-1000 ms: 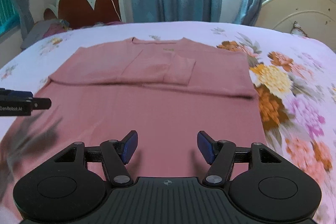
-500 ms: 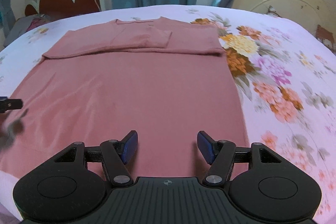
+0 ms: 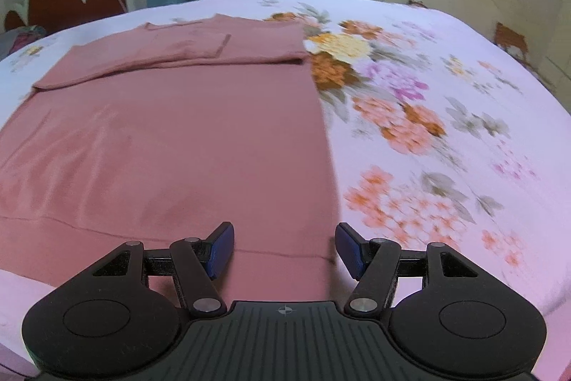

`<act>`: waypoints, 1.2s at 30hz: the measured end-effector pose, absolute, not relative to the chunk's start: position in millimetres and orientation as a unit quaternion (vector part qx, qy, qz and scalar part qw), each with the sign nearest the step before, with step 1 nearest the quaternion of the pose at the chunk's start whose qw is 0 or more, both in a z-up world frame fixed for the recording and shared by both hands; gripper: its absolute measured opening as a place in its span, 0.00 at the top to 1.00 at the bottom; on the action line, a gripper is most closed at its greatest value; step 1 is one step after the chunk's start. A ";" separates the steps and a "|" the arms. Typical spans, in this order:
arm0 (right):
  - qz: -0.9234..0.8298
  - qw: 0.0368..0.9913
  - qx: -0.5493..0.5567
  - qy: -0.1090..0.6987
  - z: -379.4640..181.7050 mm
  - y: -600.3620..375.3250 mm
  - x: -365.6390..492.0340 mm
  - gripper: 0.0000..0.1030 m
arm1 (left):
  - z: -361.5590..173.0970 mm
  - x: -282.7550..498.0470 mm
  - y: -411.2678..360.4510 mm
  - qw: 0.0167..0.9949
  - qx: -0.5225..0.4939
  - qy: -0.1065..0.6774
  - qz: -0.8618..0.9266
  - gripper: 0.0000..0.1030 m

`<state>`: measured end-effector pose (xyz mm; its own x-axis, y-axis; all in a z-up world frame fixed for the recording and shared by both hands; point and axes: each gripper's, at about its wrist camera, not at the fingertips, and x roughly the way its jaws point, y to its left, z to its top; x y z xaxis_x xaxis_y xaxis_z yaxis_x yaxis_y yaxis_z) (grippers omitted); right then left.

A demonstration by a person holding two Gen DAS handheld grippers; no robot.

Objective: Fold small clothes
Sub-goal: 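Move both tools toward the ribbed hem of the pink sweatshirt, then grasp the ribbed hem with the right gripper while the left gripper grasps it too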

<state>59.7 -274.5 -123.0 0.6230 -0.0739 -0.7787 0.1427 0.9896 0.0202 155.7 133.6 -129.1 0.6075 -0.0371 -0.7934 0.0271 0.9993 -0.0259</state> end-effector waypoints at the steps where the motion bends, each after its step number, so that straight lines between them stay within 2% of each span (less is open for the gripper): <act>1: -0.063 0.899 0.042 0.432 -124.4 -276.7 58.1 0.40 | -130.9 152.9 135.5 0.895 -0.009 0.446 -0.019 0.37; 15: -0.036 0.885 0.110 0.452 -136.4 -284.2 51.2 0.40 | -138.0 124.9 136.4 0.885 -0.036 0.462 -0.035 0.39; 16: -0.034 0.884 0.113 0.452 -136.5 -284.0 51.1 0.43 | -138.1 124.8 136.6 0.884 -0.043 0.464 -0.036 0.40; 17: -0.031 0.883 0.116 0.453 -136.6 -283.9 51.5 0.52 | -138.1 125.1 136.8 0.883 -0.050 0.465 -0.040 0.42; 21: -0.028 0.881 0.120 0.456 -136.9 -283.3 52.8 0.55 | -139.1 128.7 136.1 0.879 -0.076 0.468 -0.062 0.66; 23: -0.025 0.881 0.121 0.458 -136.9 -283.4 52.8 0.73 | -140.7 131.6 135.8 0.876 -0.087 0.469 -0.073 0.79; 25: -0.018 0.880 0.122 0.459 -136.0 -283.1 53.2 0.83 | -141.6 134.2 134.9 0.873 -0.096 0.471 -0.083 0.93; 28: -0.010 0.880 0.125 0.457 -132.2 -281.8 53.5 0.89 | -135.3 137.1 133.0 0.877 -0.098 0.462 -0.090 0.95; 36: 0.005 0.898 0.182 0.401 -96.6 -294.2 63.2 0.90 | -98.1 155.4 131.6 0.903 -0.114 0.400 -0.110 0.95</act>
<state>63.2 -294.2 -96.6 0.6777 0.1544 -0.7190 0.1374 0.9339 0.3301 155.4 131.6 -98.1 0.6560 -0.2892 -0.6972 0.1071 0.9500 -0.2933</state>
